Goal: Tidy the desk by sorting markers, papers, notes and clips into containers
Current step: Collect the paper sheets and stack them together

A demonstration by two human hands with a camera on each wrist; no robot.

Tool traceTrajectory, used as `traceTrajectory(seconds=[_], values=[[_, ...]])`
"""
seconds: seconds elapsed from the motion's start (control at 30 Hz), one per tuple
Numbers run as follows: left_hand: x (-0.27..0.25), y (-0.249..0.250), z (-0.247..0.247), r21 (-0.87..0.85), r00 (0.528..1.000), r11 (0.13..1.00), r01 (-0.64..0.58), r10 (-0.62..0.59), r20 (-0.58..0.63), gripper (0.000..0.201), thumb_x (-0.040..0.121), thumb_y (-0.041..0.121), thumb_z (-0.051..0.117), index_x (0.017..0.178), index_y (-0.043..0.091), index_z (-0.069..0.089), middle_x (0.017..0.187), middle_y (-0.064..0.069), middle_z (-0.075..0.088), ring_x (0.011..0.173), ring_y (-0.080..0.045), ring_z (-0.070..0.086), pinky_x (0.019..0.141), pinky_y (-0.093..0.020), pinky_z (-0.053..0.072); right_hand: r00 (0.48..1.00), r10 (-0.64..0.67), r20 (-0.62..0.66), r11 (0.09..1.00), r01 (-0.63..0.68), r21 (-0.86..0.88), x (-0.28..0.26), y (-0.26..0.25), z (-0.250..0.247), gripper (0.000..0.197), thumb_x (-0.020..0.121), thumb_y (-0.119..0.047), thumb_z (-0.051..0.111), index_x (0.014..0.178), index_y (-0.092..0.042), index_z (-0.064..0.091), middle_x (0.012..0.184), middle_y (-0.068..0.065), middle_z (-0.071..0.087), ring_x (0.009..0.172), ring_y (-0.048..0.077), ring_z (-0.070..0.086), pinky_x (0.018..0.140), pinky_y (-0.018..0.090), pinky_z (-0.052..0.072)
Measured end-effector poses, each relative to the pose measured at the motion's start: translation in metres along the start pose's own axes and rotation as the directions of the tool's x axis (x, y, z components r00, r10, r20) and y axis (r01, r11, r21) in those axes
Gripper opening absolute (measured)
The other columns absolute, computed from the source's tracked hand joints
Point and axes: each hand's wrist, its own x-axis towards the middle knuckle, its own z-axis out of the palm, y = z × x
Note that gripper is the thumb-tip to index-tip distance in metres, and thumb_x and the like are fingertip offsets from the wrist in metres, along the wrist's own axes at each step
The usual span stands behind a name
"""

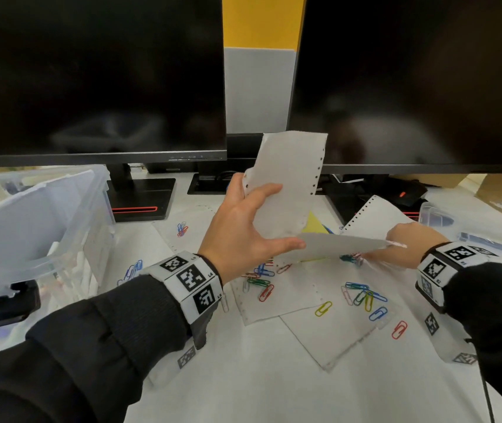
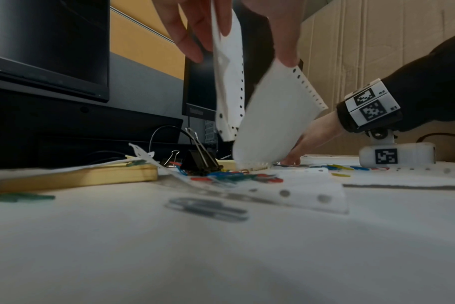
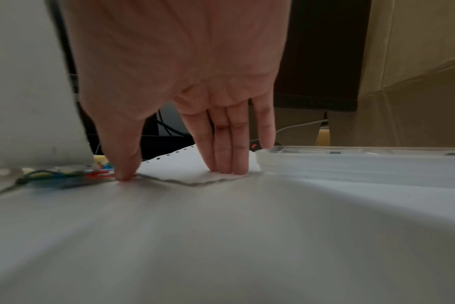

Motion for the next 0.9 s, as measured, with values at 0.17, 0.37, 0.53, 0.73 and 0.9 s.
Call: traceTrajectory(seconds=[0.17,0.37,0.53,0.73,0.9], values=[[0.002,-0.002,0.001,0.022,1.000,1.000,-0.005,0.006,-0.018,0.062,0.070,0.030,0.077,0.127,0.020,0.054,0.130,0.002,0.034,0.111,0.002,0.030,0.094,-0.004,0.031,0.998,0.020,0.066,0.999,-0.023,0.043,-0.003,-0.005,-0.003,0.066,0.075,-0.064,0.058,0.113,-0.009,0.056,0.094,0.003,0.051,0.088,0.017,0.047,0.079,0.027,0.039],[0.002,0.001,0.000,0.073,0.999,0.997,-0.003,0.000,0.039,0.037,0.080,0.028,0.069,0.115,0.018,0.063,0.111,0.011,0.033,0.103,0.000,0.035,0.085,-0.004,0.036,0.994,0.044,0.096,0.991,-0.056,0.121,-0.008,-0.006,-0.009,0.068,0.068,-0.045,0.074,0.123,-0.014,0.047,0.102,0.002,0.050,0.093,0.017,0.046,0.082,0.028,0.043],[0.002,0.002,0.002,0.116,0.994,0.993,0.025,-0.037,0.104,0.029,0.084,0.029,0.063,0.110,0.017,0.067,0.123,0.000,0.045,0.115,-0.011,0.042,0.086,-0.007,0.027,0.995,0.052,0.081,0.994,-0.059,0.088,-0.014,-0.010,-0.011,0.081,0.066,-0.037,0.078,0.133,-0.013,0.038,0.124,0.008,0.053,0.111,0.023,0.052,0.089,0.031,0.046],[0.003,-0.003,0.004,0.062,1.000,0.998,-0.020,0.020,0.001,0.011,0.086,0.023,0.062,0.086,0.012,0.064,0.100,0.004,0.045,0.093,-0.004,0.044,0.068,-0.002,0.034,0.993,-0.008,0.115,0.998,0.001,0.060,-0.024,-0.014,-0.011,0.075,0.069,-0.039,0.074,0.132,-0.014,0.040,0.119,0.008,0.056,0.097,0.021,0.052,0.080,0.027,0.044],[0.003,-0.003,0.004,0.056,0.997,0.997,-0.044,0.048,-0.063,0.016,0.084,0.016,0.061,0.076,0.015,0.048,0.084,0.004,0.043,0.077,-0.013,0.047,0.066,-0.011,0.037,0.992,-0.026,0.120,0.996,0.015,0.091,-0.039,-0.014,-0.011,0.069,0.073,-0.050,0.068,0.128,-0.014,0.046,0.126,0.008,0.054,0.111,0.023,0.051,0.089,0.029,0.042]])
